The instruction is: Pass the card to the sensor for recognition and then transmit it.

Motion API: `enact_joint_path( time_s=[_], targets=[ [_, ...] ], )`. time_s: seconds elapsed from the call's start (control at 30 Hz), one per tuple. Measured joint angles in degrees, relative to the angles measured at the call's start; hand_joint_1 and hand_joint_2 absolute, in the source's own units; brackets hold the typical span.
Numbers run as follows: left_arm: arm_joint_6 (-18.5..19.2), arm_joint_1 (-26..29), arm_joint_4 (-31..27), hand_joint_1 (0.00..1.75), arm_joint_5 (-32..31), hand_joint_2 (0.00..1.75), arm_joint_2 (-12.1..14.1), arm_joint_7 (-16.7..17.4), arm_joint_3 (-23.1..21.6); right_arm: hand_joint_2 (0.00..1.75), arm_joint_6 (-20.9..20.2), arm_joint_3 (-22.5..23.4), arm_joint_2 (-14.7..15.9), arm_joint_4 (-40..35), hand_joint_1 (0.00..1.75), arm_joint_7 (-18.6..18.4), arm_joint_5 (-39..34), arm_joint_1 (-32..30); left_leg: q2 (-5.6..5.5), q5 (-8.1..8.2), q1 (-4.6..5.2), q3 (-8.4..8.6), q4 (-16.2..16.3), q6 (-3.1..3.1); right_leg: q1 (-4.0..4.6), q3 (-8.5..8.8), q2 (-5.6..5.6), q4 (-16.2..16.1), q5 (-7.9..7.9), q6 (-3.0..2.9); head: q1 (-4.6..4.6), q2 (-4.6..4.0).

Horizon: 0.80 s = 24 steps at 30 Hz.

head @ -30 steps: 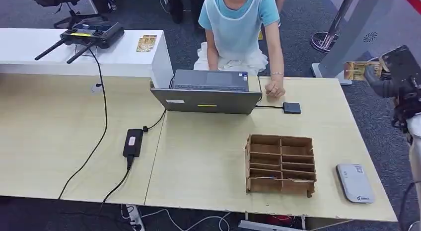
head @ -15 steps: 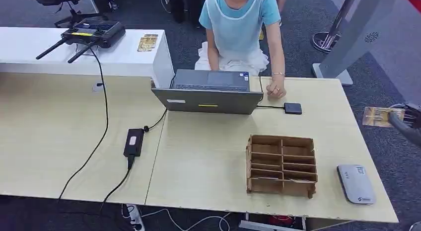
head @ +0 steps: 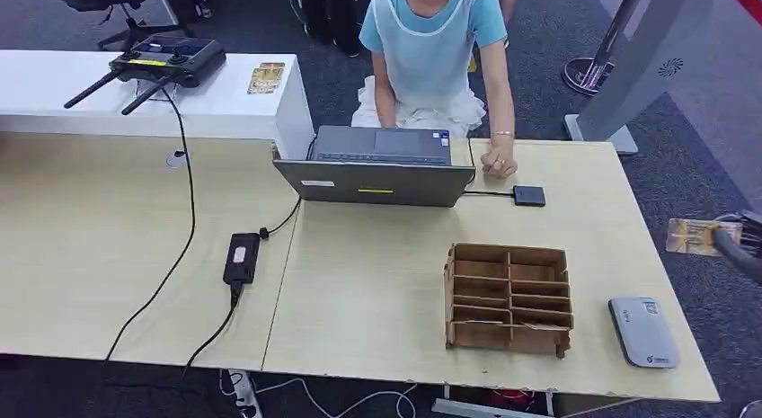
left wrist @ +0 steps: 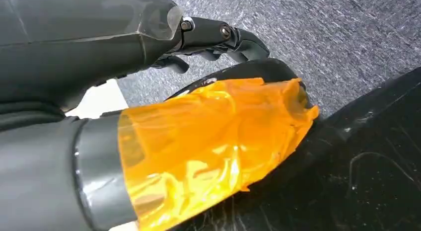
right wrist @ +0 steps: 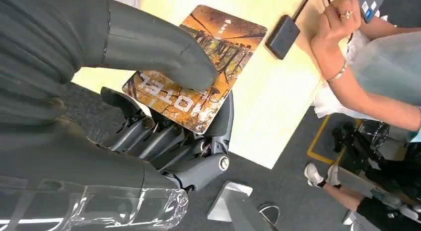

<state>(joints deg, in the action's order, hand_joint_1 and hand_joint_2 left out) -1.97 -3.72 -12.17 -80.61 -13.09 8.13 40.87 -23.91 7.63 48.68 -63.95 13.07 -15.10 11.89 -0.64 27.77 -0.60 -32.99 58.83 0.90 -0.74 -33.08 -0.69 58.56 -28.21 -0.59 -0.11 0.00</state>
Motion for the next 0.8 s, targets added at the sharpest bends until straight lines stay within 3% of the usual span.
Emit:
enact_joint_path(
  time_s=[0.13,0.4,0.8],
  targets=[
    [0.2,0.0,0.0,0.00,-1.2,0.00,0.0,0.0,0.0,1.75,-4.6,0.4,0.3,-0.7,1.75,-0.2,-3.1,-2.3,-0.01,0.00,0.00,-0.03,0.0,0.00,0.00,0.00,-0.04,0.0,-0.01,0.01,-0.02,0.02],
    [1.0,-0.1,0.0,0.00,-3.8,0.00,0.0,0.0,-1.5,1.75,-8.0,-1.7,1.3,-1.1,1.75,-2.0,-1.7,-5.4,-0.01,0.00,0.00,-0.04,0.0,0.00,0.00,0.00,-0.03,0.0,0.00,0.01,-0.02,0.00],
    [2.1,-0.4,0.0,0.00,-6.3,0.00,0.0,-0.2,-4.0,1.75,-7.9,-7.3,1.9,-1.1,1.75,-2.3,-1.2,-5.7,0.02,0.00,0.01,0.00,0.0,0.00,-0.01,0.00,0.02,0.0,0.00,0.00,-0.02,0.02]
  ],
)
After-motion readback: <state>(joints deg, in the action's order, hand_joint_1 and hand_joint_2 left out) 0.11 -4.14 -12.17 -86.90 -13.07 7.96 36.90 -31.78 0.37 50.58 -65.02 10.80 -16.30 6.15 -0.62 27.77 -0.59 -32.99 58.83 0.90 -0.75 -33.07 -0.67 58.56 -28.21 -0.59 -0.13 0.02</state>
